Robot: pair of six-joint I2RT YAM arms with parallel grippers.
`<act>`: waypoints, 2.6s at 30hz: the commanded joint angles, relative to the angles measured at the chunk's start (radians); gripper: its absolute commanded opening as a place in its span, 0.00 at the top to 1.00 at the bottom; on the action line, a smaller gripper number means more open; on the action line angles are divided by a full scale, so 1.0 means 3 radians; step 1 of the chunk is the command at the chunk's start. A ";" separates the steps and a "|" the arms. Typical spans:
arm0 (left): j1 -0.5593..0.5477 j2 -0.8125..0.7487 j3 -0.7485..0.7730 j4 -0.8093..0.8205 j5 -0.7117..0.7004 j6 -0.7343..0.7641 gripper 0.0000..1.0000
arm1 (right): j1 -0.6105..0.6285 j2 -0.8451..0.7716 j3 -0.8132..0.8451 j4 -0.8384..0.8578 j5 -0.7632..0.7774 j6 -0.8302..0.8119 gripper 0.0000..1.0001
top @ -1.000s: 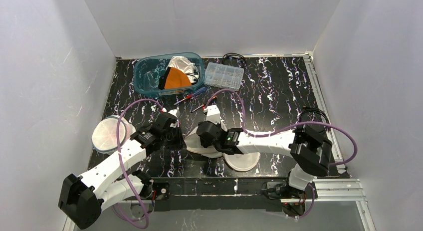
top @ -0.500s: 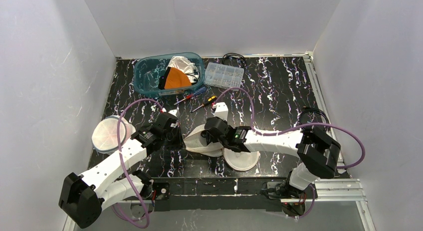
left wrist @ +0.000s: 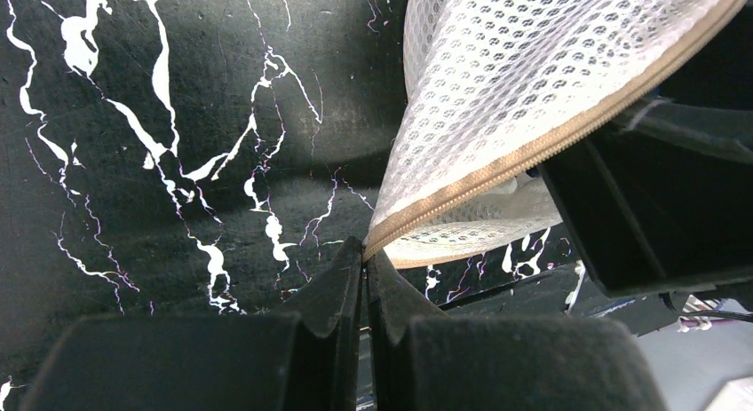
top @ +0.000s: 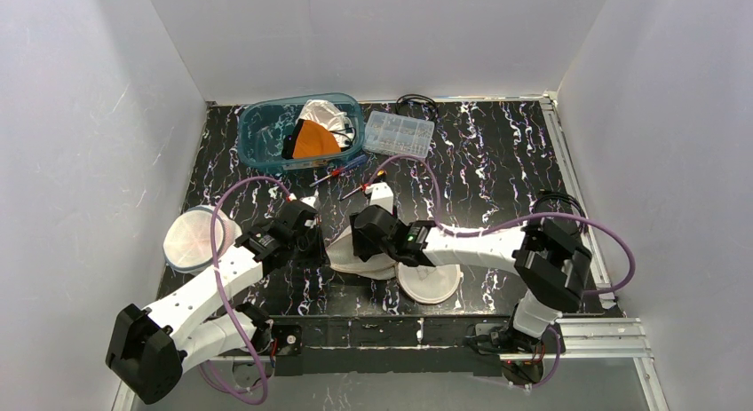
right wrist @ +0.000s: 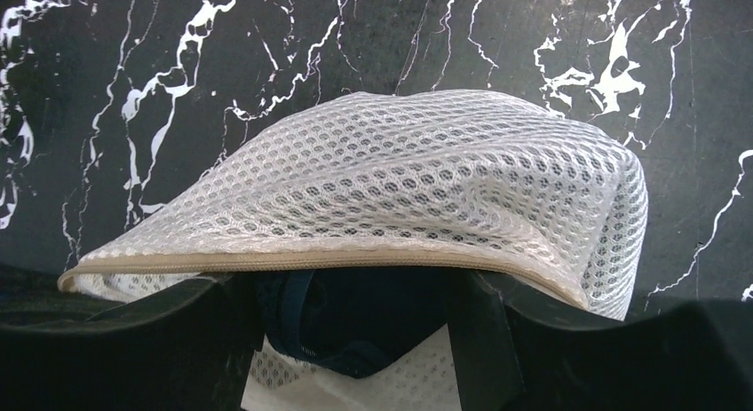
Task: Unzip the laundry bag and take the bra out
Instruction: Pick up the bra from the laundry bag.
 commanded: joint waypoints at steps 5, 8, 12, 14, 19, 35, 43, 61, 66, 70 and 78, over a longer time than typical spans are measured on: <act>-0.0013 -0.0059 -0.0044 -0.0075 0.0012 -0.0003 1.00 | 0.0002 0.0338 0.0372 -0.0483 0.0230 0.0015 0.46; -0.0013 -0.0087 -0.0042 -0.0094 -0.0001 -0.0002 1.00 | 0.0007 0.0325 0.0350 -0.0558 0.0319 0.0035 0.57; -0.0013 -0.0107 -0.0029 -0.0108 -0.0014 0.0002 1.00 | 0.0005 0.0231 0.0250 -0.0565 0.0312 0.0023 0.76; -0.0013 -0.0120 -0.0018 -0.0111 -0.0009 -0.0001 1.00 | 0.0003 0.0098 0.0100 -0.0442 0.0228 -0.0035 0.89; -0.0013 -0.0093 0.0058 -0.0095 0.0067 0.0017 1.00 | 0.0006 -0.0312 -0.0171 0.0035 -0.0342 -0.0536 0.99; -0.0013 0.0406 0.0573 0.0107 0.0430 0.0075 1.00 | 0.0011 -0.1079 -0.0497 0.0022 -0.1679 -0.2071 0.99; -0.0008 0.0767 0.0709 0.0195 0.0483 0.0105 1.00 | 0.0016 -0.1216 -0.0427 -0.0048 -0.1913 -0.2333 0.99; -0.0008 0.0768 0.0514 0.0606 0.0658 -0.0039 1.00 | 0.0012 -0.1892 -0.0345 -0.0141 -0.0564 -0.2333 0.99; -0.0011 0.0932 0.0623 0.0810 0.0756 -0.0139 1.00 | 0.0011 -0.2023 -0.0402 -0.0223 -0.0128 -0.2297 0.99; -0.0012 0.1181 0.0751 0.0930 0.0750 -0.0217 1.00 | 0.0012 -0.2112 -0.0434 -0.0203 -0.0069 -0.2228 0.99; -0.0013 0.1571 0.0846 0.1084 0.0873 -0.0362 1.00 | 0.0009 -0.2098 -0.0386 -0.0285 -0.0187 -0.2118 0.99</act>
